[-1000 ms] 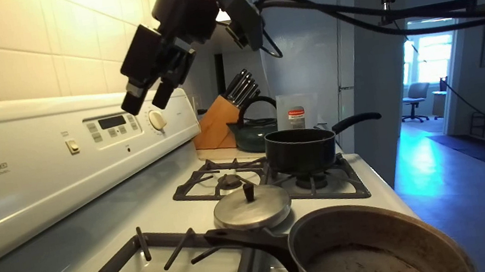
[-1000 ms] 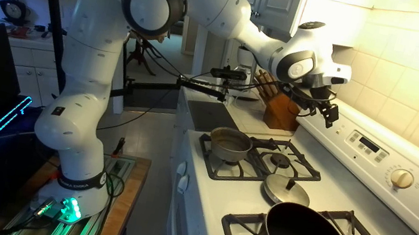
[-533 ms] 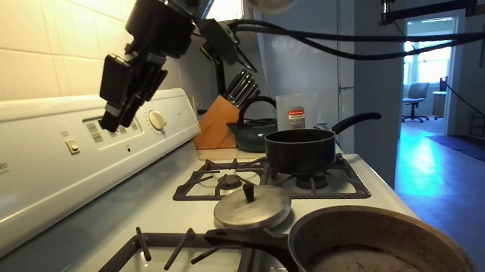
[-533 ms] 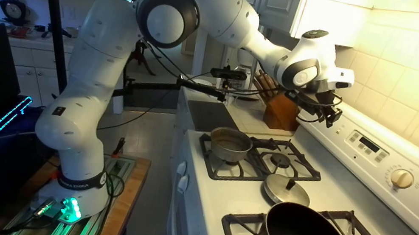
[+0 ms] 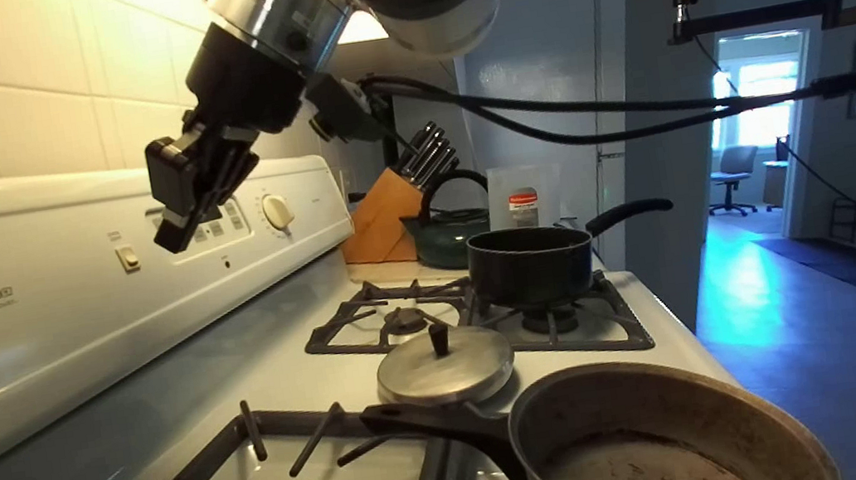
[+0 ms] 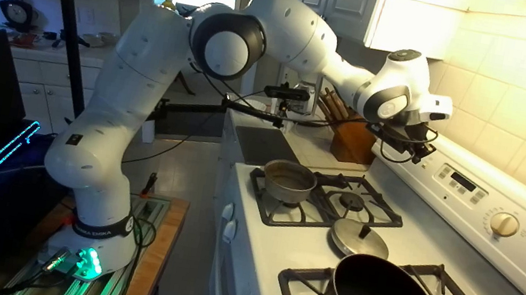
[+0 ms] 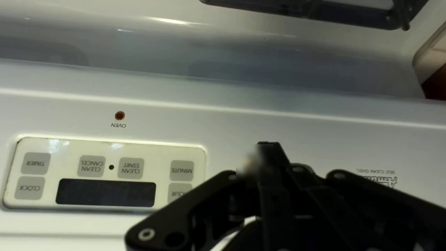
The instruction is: Press the switch on the stove.
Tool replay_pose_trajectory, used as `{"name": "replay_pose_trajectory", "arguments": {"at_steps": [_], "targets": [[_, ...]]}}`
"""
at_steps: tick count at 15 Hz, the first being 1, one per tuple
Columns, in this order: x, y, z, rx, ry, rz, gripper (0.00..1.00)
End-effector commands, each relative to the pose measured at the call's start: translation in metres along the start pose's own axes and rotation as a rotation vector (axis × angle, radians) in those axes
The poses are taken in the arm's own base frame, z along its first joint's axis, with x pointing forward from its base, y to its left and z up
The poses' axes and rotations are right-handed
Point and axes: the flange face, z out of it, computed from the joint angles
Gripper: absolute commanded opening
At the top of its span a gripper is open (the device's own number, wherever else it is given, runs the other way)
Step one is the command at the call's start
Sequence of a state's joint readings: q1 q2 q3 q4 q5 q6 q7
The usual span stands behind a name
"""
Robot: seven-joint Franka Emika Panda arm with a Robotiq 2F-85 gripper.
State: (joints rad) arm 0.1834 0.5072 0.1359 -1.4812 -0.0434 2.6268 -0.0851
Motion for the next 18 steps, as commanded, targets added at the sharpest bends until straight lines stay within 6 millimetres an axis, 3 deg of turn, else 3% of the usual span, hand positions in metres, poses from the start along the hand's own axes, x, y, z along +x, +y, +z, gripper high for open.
{"name": "replay_pose_trajectory", "arguments": {"at_steps": [1,11,18], "targets": [[0.014,0.000,0.016,-0.010,0.027,-0.019,0.00],[0.025,-0.003,0.035,-0.019,0.027,-0.021,0.00],[0.025,-0.006,0.033,-0.042,0.000,-0.037,0.00]]}}
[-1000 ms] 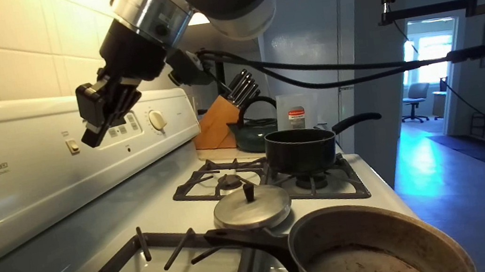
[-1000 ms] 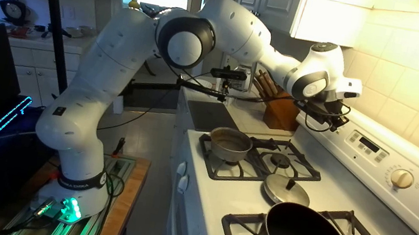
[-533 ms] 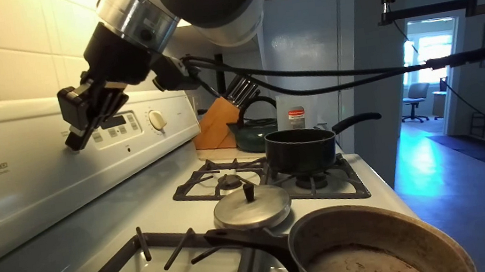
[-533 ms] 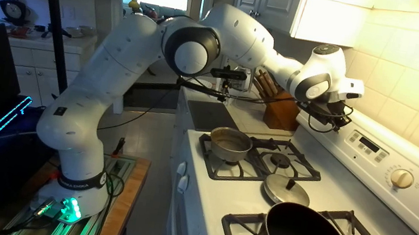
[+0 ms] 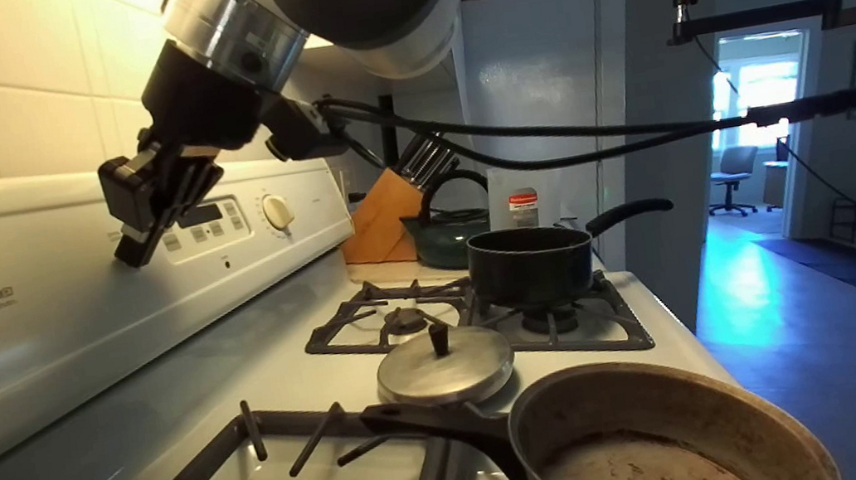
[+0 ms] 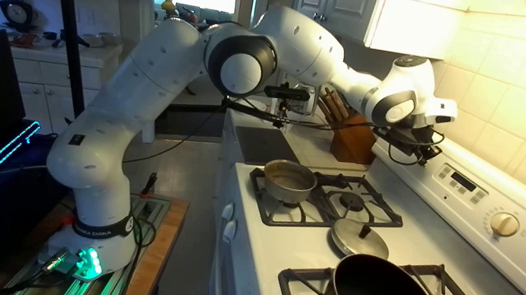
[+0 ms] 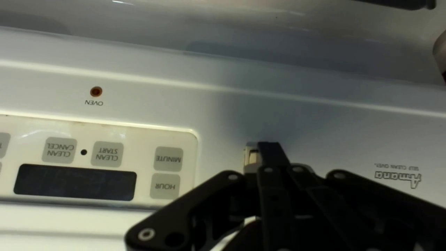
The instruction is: Press the switch on the stove.
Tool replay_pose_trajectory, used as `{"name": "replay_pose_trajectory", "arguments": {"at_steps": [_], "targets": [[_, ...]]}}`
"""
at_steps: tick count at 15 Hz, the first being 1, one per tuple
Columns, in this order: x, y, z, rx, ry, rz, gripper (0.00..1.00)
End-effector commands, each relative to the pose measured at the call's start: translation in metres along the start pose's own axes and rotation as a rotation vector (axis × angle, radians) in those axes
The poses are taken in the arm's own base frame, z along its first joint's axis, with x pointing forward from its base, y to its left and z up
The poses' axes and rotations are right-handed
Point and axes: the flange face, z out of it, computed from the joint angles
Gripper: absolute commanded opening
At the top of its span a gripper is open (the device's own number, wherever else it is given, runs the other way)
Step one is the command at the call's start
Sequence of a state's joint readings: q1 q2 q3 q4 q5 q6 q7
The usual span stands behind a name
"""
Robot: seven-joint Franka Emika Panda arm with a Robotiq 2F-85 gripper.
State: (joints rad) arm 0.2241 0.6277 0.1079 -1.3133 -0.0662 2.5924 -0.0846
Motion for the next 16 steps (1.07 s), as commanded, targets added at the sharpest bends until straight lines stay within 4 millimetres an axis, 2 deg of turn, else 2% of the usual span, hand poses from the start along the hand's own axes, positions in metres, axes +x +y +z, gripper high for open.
{"name": "replay_pose_trajectory", "arguments": {"at_steps": [1,5,12,16], "targets": [[0.005,0.000,0.007,-0.037,-0.019,-0.013,0.00],[0.002,0.001,0.010,-0.051,-0.050,-0.009,0.00],[-0.012,0.004,0.029,-0.040,-0.104,0.007,0.00],[-0.004,-0.003,0.009,-0.045,-0.088,0.002,0.00]]}}
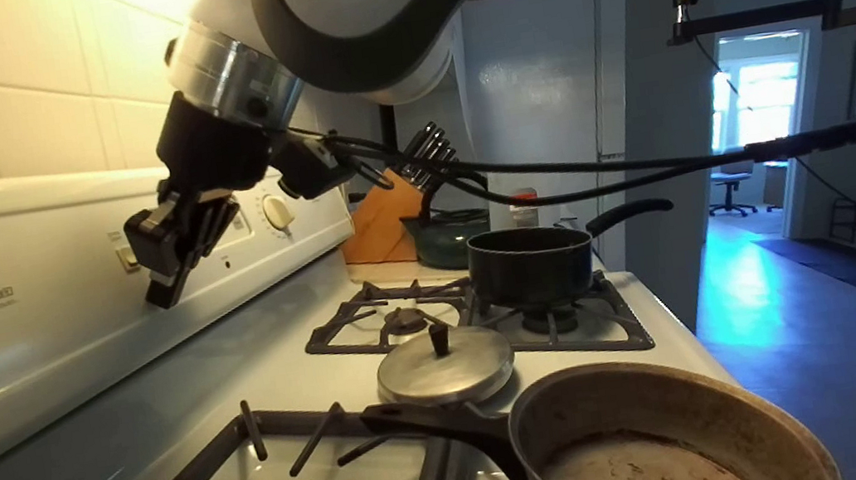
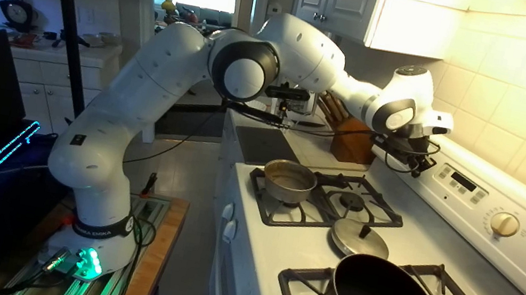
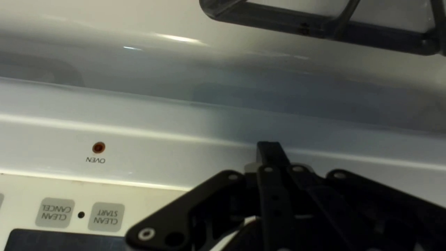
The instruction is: Press the switch on the stove.
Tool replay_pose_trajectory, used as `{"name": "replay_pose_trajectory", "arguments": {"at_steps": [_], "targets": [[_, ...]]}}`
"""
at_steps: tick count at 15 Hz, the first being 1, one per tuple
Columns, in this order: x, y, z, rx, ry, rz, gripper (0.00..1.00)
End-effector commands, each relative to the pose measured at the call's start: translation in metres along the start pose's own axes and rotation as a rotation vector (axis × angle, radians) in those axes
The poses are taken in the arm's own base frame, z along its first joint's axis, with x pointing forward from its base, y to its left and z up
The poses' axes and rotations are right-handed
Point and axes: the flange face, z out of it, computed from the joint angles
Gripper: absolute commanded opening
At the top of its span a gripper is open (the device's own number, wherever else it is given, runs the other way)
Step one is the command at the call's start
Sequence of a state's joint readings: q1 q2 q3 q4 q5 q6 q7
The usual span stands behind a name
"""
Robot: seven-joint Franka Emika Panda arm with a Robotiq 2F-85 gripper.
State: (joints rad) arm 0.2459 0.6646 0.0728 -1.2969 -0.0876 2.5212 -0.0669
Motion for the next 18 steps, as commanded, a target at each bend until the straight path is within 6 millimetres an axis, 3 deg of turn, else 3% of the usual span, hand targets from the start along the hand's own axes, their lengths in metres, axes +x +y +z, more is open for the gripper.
{"name": "replay_pose_trajectory", "arguments": {"at_steps": [1,8,18], "targets": [[0.015,-0.005,-0.025,-0.019,0.023,0.018,0.00],[0.027,0.003,-0.041,-0.051,0.032,0.066,0.00],[0.028,-0.002,-0.038,-0.030,0.020,0.070,0.00]]}}
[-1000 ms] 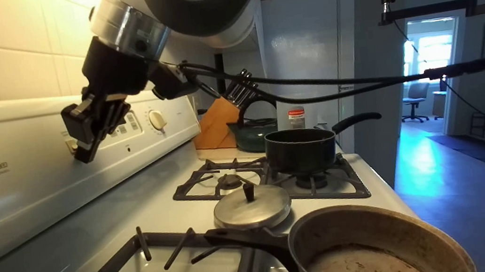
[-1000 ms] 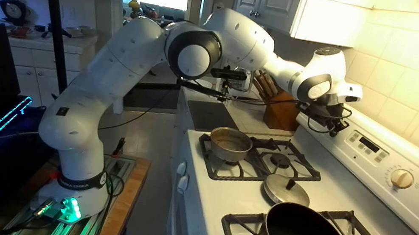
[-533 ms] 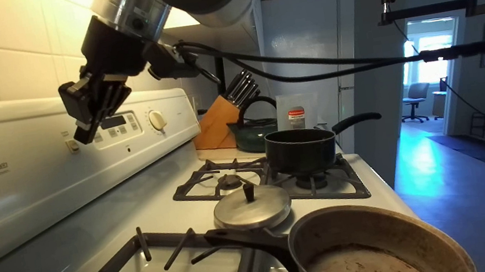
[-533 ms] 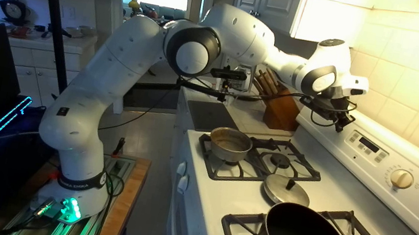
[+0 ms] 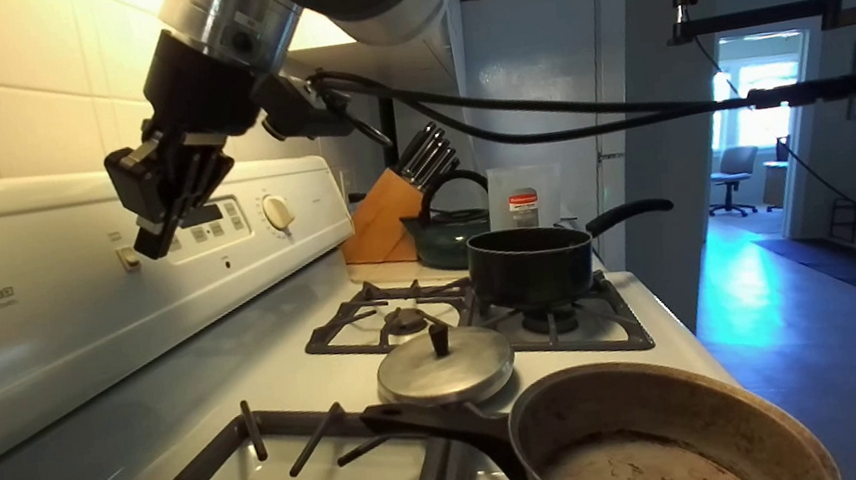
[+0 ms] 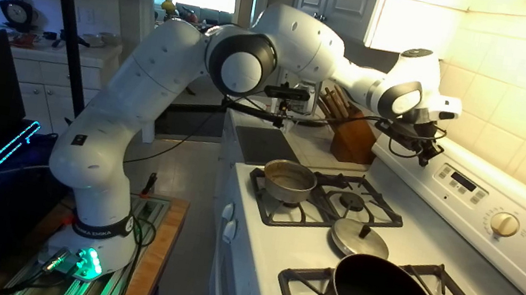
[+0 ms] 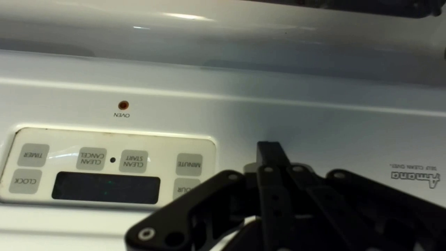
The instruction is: Press the switch on the stove.
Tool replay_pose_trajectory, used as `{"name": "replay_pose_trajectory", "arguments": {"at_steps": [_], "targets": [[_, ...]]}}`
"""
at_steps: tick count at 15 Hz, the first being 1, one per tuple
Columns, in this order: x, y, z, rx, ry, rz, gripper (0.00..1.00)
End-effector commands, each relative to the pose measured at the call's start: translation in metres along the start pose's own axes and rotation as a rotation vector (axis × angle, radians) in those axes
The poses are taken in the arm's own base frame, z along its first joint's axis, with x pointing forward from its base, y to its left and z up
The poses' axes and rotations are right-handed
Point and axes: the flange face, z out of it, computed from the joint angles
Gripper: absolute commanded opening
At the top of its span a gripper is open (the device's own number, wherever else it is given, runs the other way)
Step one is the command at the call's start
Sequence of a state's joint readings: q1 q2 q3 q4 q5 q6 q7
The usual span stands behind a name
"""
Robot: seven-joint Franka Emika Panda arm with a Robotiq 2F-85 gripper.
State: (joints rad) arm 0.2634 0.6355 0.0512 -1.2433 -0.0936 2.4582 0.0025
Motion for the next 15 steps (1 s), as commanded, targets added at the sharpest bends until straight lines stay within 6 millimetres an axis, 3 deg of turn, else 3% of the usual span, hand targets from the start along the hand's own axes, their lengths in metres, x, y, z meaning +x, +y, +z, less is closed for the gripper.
{"name": "replay_pose_trajectory", "arguments": {"at_steps": [1,15], "targets": [[0.006,-0.005,-0.002,-0.009,0.003,0.009,0.00],[0.005,-0.009,0.010,0.015,0.013,0.005,0.00]]}}
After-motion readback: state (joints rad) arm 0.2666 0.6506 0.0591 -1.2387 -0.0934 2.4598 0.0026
